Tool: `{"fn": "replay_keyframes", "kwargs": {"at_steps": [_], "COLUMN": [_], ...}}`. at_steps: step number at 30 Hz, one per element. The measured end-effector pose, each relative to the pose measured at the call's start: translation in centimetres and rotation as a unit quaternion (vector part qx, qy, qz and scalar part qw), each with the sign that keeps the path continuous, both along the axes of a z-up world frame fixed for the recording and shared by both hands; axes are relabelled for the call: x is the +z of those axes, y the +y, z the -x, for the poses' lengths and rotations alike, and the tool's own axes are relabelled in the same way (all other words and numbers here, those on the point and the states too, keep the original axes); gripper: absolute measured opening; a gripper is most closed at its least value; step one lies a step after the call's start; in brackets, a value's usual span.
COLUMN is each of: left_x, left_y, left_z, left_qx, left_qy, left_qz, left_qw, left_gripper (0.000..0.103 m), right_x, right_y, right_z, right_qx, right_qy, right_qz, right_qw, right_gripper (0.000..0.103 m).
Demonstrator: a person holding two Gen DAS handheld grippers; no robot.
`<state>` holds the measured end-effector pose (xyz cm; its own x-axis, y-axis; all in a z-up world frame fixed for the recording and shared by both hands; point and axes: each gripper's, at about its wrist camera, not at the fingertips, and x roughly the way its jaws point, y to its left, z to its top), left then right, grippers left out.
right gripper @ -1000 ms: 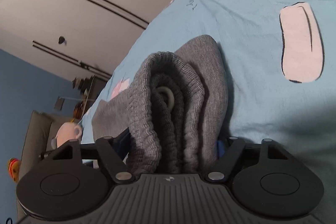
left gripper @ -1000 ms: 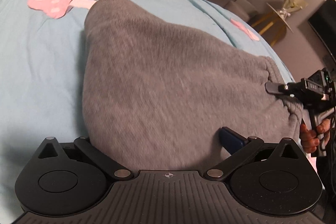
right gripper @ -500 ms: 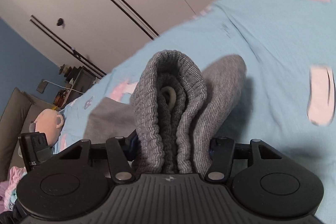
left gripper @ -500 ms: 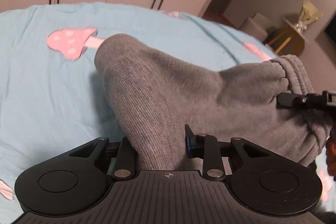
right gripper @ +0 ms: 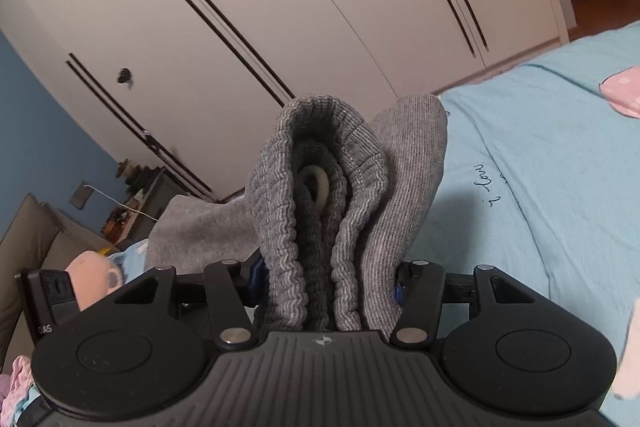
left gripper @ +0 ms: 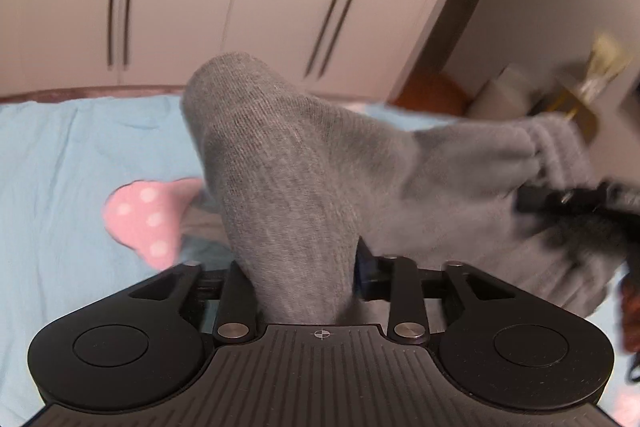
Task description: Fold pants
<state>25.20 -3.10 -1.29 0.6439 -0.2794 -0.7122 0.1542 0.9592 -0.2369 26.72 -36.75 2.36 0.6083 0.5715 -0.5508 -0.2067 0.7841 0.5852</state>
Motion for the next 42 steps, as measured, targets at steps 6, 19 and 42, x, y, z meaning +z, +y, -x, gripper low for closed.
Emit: {"fn": "replay_keyframes", "kwargs": {"at_steps": [6, 19, 42], "left_x": [-2.2, -4.4, -6.4], "left_y": [0.1, -2.4, -0.5], "left_z": [4.3, 11.0, 11.7], "left_qx": [0.044, 0.038, 0.094], "left_qy": [-0.033, 0.007, 0.06], "left_qz": [-0.184, -0.076, 0.007], "left_qw": [0.9814, 0.9964, 0.9938], "left_gripper": [0.087, 0.093, 0.099], "right_x": [-1.8, -5.6, -8.6], "right_y": [0.0, 0.0, -1.7], "right_z": [-0.4, 7.1, 7.7], "right_qx": [-0.1, -0.125, -0.207], "right_qy": [0.006, 0.049, 0.083], "right_qz": [0.19, 0.036, -0.035], "right_qw": [0.977, 0.99, 0.974], "right_gripper": [0.088, 0.088, 0.023]}}
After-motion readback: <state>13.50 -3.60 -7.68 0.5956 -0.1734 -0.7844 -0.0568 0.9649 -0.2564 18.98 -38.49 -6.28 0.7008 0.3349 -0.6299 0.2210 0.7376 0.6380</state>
